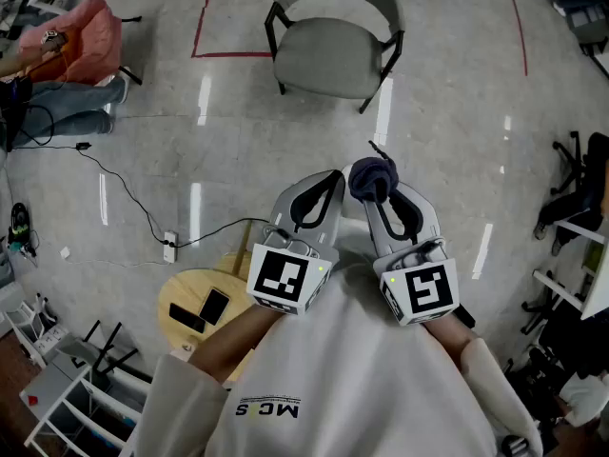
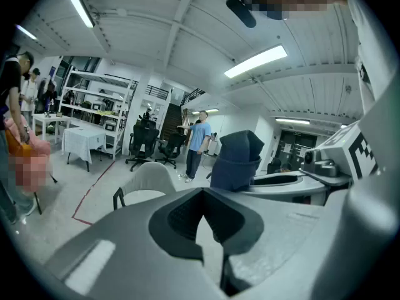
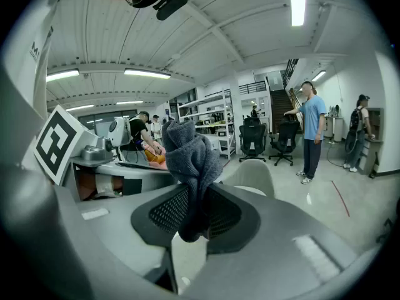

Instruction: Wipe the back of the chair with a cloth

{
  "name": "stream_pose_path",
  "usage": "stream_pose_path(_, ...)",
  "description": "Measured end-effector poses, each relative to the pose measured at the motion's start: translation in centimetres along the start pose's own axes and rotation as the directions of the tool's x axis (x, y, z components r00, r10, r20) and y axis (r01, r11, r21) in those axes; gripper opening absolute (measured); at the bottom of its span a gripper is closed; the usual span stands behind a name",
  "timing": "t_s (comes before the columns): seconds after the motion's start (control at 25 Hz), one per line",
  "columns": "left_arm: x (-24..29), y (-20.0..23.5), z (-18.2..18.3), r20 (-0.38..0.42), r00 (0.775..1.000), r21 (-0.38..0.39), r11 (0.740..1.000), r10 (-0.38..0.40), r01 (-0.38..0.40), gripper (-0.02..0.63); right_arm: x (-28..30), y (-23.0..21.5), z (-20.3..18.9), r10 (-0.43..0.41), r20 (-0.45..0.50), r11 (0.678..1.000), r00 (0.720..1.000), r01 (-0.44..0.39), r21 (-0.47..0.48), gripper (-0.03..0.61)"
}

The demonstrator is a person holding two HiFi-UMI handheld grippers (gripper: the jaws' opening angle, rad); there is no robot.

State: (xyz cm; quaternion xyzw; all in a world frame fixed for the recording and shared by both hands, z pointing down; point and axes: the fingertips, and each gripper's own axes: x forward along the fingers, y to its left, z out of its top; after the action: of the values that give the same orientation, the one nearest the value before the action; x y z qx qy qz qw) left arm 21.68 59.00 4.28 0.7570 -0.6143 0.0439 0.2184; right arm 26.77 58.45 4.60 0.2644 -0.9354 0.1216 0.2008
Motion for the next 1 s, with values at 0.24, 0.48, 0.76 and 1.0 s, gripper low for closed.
stream_pose_path(0.24, 0.9, -0.4, -0.2, -0.007, 1.000, -0.014, 1.000, 0.025, -0.025, 0.000, 0.1, -1.1, 0.1, 0.038, 0.014, 0.999, 0.999, -0.038, 0.018, 0.097)
stream_pose_path(0.48, 2.8, 0.1, 0.5, -0.002, 0.997, -0.009, 0.997, 0.083, -0.083, 0.000, 0.7, -3.3, 1.2, 0.105, 0.079, 0.992, 0.991, -0.110, 0.058, 0.098)
stream_pose_path(0.76, 5.2, -0.5, -0.9, -0.021, 0.992, -0.047, 0.991, 0.127, -0.128, 0.000, 1.2, -6.0, 0.6, 0.150, 0.069, 0.986, 0.986, -0.154, 0.063, 0.098)
stream_pose_path(1.0, 7.3, 0.6, -0.4, -0.033, 0.987, -0.079, 0.984, 0.156, -0.159, 0.000, 3.5, -9.0, -0.1, 0.166, 0.015, 0.975, 0.986, -0.167, 0.150, 0.098)
